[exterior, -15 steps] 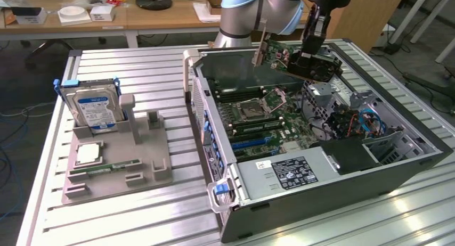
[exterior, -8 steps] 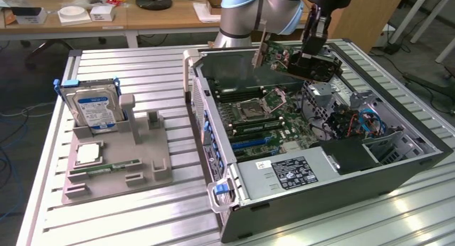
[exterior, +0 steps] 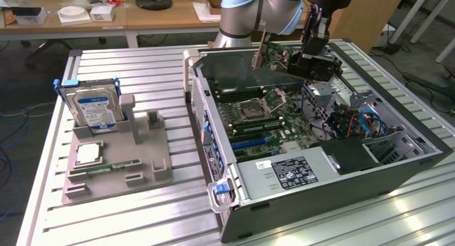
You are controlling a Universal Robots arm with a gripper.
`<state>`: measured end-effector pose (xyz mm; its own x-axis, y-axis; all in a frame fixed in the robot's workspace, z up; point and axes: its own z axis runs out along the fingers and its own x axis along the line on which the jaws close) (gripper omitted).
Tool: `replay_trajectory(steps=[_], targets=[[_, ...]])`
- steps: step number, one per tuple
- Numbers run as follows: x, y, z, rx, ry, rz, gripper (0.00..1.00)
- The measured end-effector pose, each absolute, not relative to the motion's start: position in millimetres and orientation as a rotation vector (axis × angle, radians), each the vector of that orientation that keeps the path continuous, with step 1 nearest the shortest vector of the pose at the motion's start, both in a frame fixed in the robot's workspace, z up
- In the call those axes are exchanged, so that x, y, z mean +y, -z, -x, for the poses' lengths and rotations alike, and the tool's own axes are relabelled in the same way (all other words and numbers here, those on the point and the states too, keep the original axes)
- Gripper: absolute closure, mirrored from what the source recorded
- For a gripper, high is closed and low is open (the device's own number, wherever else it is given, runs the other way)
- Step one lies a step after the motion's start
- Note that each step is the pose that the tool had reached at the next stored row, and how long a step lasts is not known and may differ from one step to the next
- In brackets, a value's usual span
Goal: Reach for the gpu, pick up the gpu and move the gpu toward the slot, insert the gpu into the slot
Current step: 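Insert the gpu into the slot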
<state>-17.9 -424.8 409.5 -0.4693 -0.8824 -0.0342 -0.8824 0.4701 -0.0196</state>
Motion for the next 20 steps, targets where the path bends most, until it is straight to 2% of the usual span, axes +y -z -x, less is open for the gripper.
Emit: replay_trajectory(steps=[20], targets=[[-425.0, -408.4, 17.9, 2.473, -0.011, 1.871, 0.74]])
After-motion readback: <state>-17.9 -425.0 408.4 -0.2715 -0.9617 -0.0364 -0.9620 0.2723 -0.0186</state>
